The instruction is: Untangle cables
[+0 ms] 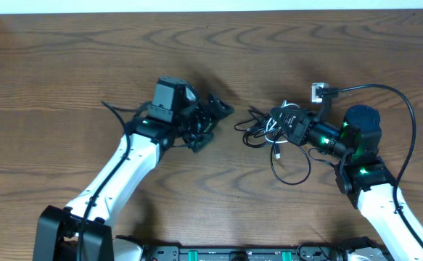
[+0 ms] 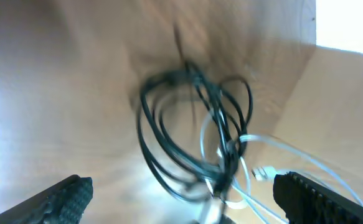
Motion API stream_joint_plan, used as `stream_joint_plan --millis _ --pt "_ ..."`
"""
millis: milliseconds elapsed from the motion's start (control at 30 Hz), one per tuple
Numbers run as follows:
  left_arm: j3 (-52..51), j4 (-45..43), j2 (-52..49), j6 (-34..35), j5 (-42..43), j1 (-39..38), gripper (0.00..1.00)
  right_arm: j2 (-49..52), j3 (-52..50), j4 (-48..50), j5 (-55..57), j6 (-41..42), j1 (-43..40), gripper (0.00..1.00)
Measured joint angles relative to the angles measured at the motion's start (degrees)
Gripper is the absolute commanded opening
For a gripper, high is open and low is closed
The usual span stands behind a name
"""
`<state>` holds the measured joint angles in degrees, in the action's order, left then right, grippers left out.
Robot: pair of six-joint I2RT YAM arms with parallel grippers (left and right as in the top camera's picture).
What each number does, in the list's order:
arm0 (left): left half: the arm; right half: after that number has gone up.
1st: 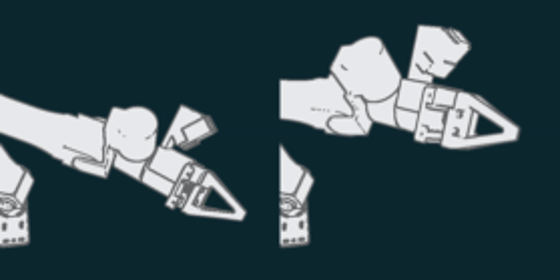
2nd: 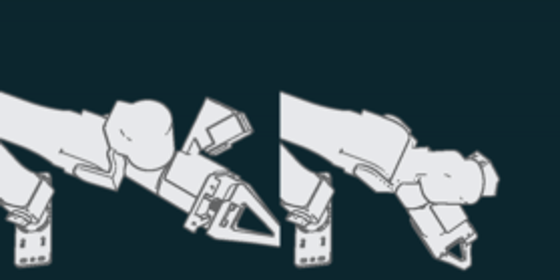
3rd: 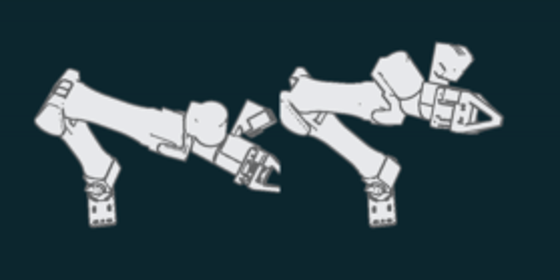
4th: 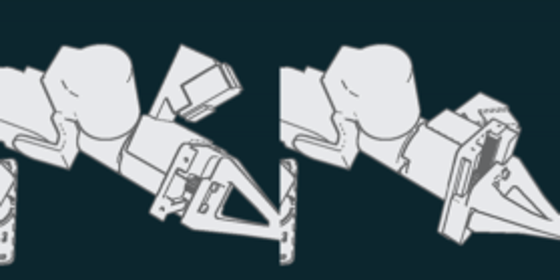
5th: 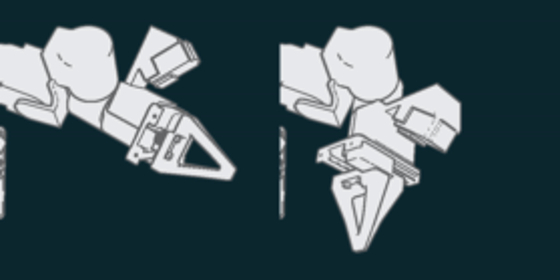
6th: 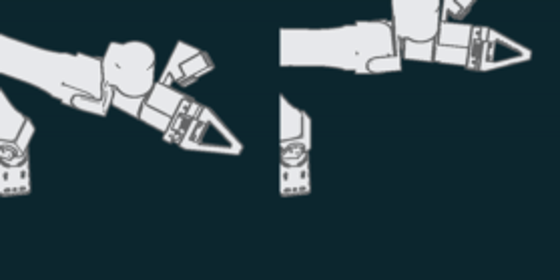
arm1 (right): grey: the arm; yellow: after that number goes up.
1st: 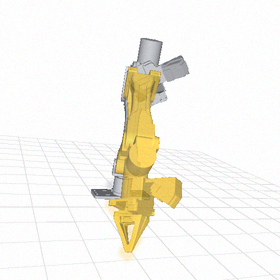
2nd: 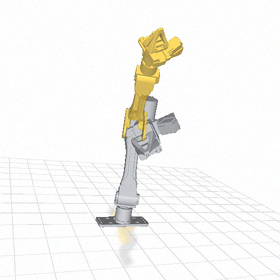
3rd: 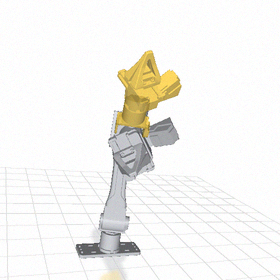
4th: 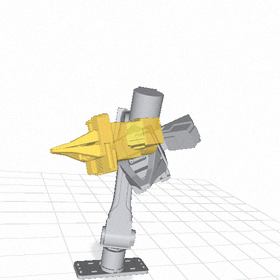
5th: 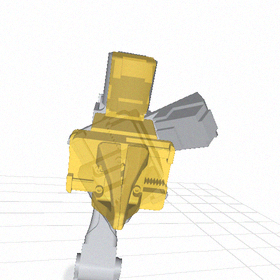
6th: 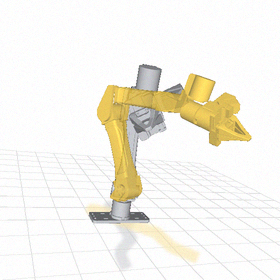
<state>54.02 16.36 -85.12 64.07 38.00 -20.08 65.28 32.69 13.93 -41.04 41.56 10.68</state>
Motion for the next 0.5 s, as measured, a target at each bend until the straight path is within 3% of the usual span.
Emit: stream_joint_plan --millis 333,500 --pt "-0.2 6.4 -1.6 26.0 -0.9 -9.8 0.99 0.0 0.0 0.0 0.1 -0.2 0.0 0.01" --pt "-0.7 1.1 -5.6 40.3 -2.7 -11.3 1.0 0.0 0.0 -0.2 0.1 -0.2 0.0 0.01"
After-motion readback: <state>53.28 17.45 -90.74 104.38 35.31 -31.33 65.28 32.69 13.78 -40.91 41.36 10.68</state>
